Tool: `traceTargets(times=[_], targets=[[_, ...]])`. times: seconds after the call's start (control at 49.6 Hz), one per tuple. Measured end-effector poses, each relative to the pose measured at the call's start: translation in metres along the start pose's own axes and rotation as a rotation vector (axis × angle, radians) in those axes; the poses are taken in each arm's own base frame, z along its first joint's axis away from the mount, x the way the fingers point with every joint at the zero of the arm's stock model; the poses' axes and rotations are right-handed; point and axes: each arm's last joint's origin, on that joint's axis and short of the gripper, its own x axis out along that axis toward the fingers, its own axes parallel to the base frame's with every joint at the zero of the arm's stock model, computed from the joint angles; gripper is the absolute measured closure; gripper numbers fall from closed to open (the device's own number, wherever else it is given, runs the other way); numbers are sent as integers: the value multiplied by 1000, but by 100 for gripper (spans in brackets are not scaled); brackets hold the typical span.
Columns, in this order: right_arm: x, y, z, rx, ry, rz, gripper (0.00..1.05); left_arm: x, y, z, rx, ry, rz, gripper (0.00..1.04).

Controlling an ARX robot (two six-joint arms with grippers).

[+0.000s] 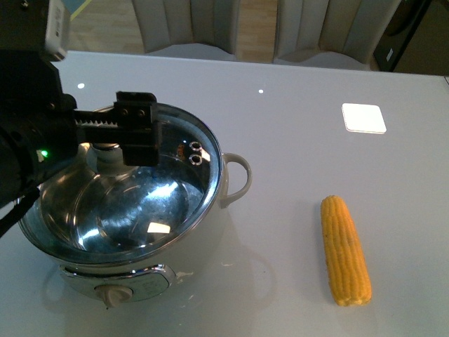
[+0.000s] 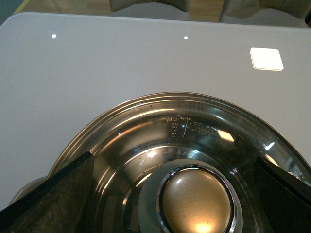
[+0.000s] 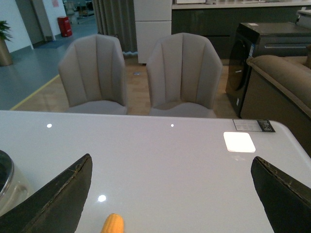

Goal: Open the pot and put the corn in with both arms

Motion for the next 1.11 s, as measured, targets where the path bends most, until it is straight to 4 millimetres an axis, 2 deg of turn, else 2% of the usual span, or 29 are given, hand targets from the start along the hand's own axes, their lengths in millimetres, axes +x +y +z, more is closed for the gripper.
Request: traceTargets(times=[0.242, 0.706, 1.049, 1.11], targets=[[0, 0, 0, 0, 0, 0, 9, 18, -6, -16, 49, 24, 17, 7], [0, 0, 0, 0, 0, 0, 9, 25, -14, -25, 37, 21, 13, 9], [0, 0, 0, 0, 0, 0, 9, 26, -15, -24, 3, 28, 19, 54], [0, 0, 0, 0, 0, 0, 9, 26, -15, -24, 2, 27, 23, 60]])
